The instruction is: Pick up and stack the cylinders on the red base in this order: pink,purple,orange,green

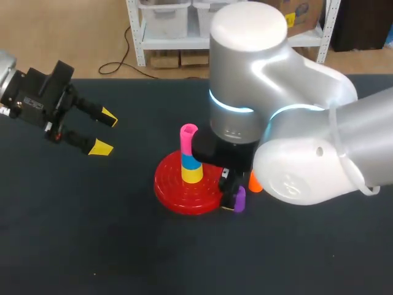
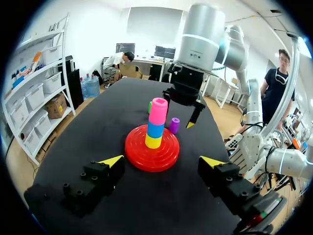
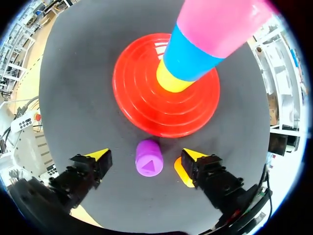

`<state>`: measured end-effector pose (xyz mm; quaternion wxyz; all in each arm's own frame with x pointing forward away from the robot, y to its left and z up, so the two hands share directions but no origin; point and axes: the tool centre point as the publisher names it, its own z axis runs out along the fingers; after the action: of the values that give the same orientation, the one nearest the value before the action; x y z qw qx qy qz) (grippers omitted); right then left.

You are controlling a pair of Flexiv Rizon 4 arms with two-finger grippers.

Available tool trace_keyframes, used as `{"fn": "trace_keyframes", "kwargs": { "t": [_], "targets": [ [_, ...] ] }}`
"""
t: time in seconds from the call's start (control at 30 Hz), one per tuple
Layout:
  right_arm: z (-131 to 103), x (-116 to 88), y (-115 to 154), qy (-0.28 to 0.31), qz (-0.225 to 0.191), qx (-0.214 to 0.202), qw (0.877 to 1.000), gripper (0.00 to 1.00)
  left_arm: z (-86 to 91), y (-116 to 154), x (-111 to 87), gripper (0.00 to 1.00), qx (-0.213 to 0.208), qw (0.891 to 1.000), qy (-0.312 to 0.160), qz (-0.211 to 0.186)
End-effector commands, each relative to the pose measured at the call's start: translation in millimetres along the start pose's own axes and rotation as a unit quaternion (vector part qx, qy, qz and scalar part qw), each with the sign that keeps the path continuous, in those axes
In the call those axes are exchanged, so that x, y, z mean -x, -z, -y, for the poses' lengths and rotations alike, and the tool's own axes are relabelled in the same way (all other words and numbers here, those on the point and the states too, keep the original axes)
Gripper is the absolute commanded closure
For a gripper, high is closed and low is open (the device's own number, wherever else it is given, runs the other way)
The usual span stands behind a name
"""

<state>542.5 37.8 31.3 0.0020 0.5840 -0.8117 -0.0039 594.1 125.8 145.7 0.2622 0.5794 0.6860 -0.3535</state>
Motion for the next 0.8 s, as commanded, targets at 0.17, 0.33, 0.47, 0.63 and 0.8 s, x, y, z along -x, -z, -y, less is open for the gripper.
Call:
{"fn": "trace_keyframes", "kwargs": {
  "t": [0.17,0.33,0.47,0.63,0.8],
  "targets": [
    [3.7,-0.1,-2.1,-0.005,0.004,0.005,1.000,0.51,-0.9,0.0,-0.8,0.00,-0.001,1.000,-0.001,0.001],
    [6.3,-3.0,-2.5,-0.004,0.005,0.002,1.000,0.53,-0.9,0.0,-0.8,0.00,-0.001,1.000,-0.001,0.001],
    [7.4,-6.0,-2.6,-0.006,0.003,0.001,1.000,0.55,-0.9,0.0,-0.8,0.00,-0.001,1.000,-0.001,0.001],
    [8.4,-9.1,-3.7,-0.007,0.001,0.001,1.000,0.56,-0.9,0.0,-0.8,0.00,-0.001,1.000,-0.001,0.001],
    [7.4,-9.4,-3.5,-0.003,0.003,0.005,1.000,0.58,-0.9,0.0,-0.8,0.00,-0.001,1.000,-0.001,0.001]
  ]
}}
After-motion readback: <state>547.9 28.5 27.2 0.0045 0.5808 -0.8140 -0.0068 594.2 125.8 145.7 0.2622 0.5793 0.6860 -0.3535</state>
